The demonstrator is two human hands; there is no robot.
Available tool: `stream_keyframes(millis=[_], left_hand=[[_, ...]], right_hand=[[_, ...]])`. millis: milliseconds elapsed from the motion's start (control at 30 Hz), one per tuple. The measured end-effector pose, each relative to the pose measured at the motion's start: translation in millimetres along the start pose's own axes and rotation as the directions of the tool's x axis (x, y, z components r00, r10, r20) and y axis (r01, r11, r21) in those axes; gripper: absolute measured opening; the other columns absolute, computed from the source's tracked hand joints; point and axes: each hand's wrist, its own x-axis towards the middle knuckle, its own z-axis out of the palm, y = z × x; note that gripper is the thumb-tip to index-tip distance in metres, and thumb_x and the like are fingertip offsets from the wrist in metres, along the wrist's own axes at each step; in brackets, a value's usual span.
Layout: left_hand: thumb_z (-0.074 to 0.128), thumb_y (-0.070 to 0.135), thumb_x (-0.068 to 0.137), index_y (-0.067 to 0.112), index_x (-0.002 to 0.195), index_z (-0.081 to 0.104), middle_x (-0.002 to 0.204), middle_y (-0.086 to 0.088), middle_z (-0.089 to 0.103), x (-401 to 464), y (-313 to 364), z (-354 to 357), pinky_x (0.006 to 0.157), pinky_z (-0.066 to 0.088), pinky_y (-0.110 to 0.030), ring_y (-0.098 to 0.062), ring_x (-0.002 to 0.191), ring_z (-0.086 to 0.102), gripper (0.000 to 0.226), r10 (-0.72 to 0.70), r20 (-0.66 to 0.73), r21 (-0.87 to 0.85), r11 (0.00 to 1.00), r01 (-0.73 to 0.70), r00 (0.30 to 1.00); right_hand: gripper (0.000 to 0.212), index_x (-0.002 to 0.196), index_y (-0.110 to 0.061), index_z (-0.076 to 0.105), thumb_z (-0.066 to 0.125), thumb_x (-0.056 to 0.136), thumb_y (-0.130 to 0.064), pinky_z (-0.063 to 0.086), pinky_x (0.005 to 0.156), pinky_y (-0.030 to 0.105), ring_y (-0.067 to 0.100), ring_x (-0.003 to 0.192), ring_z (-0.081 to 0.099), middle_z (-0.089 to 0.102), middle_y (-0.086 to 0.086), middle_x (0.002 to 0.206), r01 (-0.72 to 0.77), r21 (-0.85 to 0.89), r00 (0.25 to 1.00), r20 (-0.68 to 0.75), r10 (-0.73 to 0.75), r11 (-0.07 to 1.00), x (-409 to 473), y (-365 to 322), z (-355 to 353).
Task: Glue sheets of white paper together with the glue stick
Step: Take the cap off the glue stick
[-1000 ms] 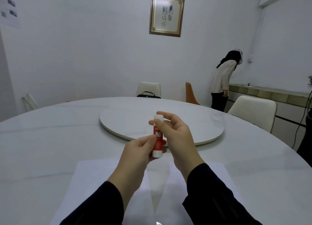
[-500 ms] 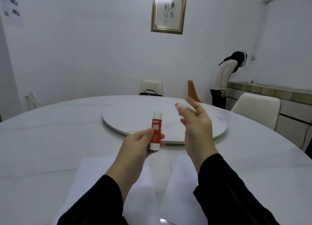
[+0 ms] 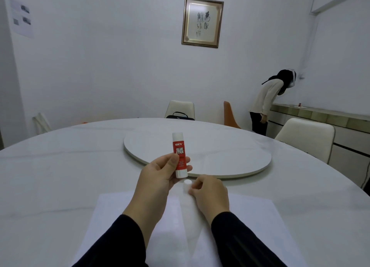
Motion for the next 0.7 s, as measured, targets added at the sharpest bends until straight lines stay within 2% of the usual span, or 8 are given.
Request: stream_keyframes(millis=[100,200,267,333,433,500,600,700], left_hand=[[0.06,0.035,0.068,0.011,0.093,0.068,0.089,-0.005,0.076,0,-1,0,0.077,0.055,-0.03,-0.021,0.084,0.073,0.035,-0.01,-0.01,0.003,1.0,0.01,1.0],[0.06,0.034,0.068,0.011,0.092,0.068,0.087,-0.004,0.077,1,-1,-2,0.076,0.056,-0.03,-0.021,0.085,0.071,0.035,-0.022,-0.033,-0.002,1.0,0.022,0.999],[0.061,0.032,0.072,0.009,0.097,0.067,0.088,-0.005,0.076,2,-2,-4,0.076,0.058,-0.029,-0.022,0.088,0.07,0.034,-0.032,-0.054,-0.006,0.999,0.031,0.998],[0.06,0.024,0.081,0.008,0.102,0.066,0.093,-0.006,0.075,3,-2,-5,0.076,0.058,-0.026,-0.023,0.093,0.07,0.027,-0.033,-0.072,-0.002,0.999,0.033,0.997],[0.06,0.022,0.085,0.009,0.099,0.069,0.096,-0.007,0.075,4,-2,-6,0.084,0.052,-0.029,-0.023,0.096,0.068,0.021,0.005,-0.112,0.043,0.999,-0.001,0.994],[0.064,0.028,0.077,0.01,0.095,0.071,0.095,-0.007,0.076,3,0,-6,0.089,0.052,-0.036,-0.024,0.096,0.068,0.026,0.02,-0.138,0.052,0.999,-0.013,0.99],[0.065,0.03,0.069,0.011,0.095,0.071,0.094,-0.007,0.076,2,3,-5,0.09,0.052,-0.035,-0.023,0.096,0.068,0.032,0.024,-0.132,0.048,0.999,-0.018,0.991],[0.062,0.023,0.08,0.011,0.091,0.071,0.087,-0.004,0.077,3,4,-6,0.087,0.051,-0.033,-0.021,0.09,0.068,0.019,0.02,-0.12,0.087,0.996,-0.009,0.993]], right_hand=[[0.002,0.084,-0.023,0.068,0.066,0.084,-0.025,0.045,0.092,0.029,0.009,0.082,0.056,0.062,-0.012,0.078,0.023,-0.065,1.0,0.0,-0.023,0.998,0,1,-4],[0.008,0.076,-0.024,0.063,0.067,0.082,-0.022,0.047,0.09,0.032,0.007,0.076,0.057,0.059,-0.014,0.07,0.021,-0.015,0.998,-0.051,-0.021,1.0,0,-1,-10],[0.009,0.074,-0.022,0.064,0.069,0.082,-0.023,0.051,0.085,0.032,0.012,0.08,0.062,0.065,-0.011,0.075,0.028,0.137,0.998,-0.052,-0.021,0.99,-1,-7,-19],[0.011,0.079,-0.018,0.067,0.068,0.084,-0.028,0.054,0.079,0.031,0.014,0.079,0.066,0.071,-0.003,0.077,0.032,0.387,0.998,0.042,-0.052,0.921,-5,-16,-32],[0.028,0.085,-0.014,0.069,0.075,0.075,-0.039,0.053,0.072,0.03,0.014,0.07,0.064,0.072,0.004,0.075,0.055,0.615,0.958,0.19,-0.216,0.787,-19,-32,-47],[0.032,0.084,-0.021,0.066,0.081,0.067,-0.043,0.055,0.069,0.029,0.015,0.068,0.063,0.069,0.0,0.072,0.14,0.571,0.963,0.112,-0.246,0.809,-30,-40,-42],[0.024,0.081,-0.027,0.06,0.076,0.074,-0.044,0.048,0.061,0.018,0.004,0.066,0.057,0.061,-0.009,0.066,0.275,0.424,0.961,-0.103,-0.256,0.863,-38,-44,-28],[0.018,0.084,-0.015,0.068,0.066,0.086,-0.033,0.042,0.06,0.017,0.003,0.06,0.051,0.058,-0.009,0.064,0.211,0.564,0.971,-0.026,-0.238,0.798,-38,-42,-24]])
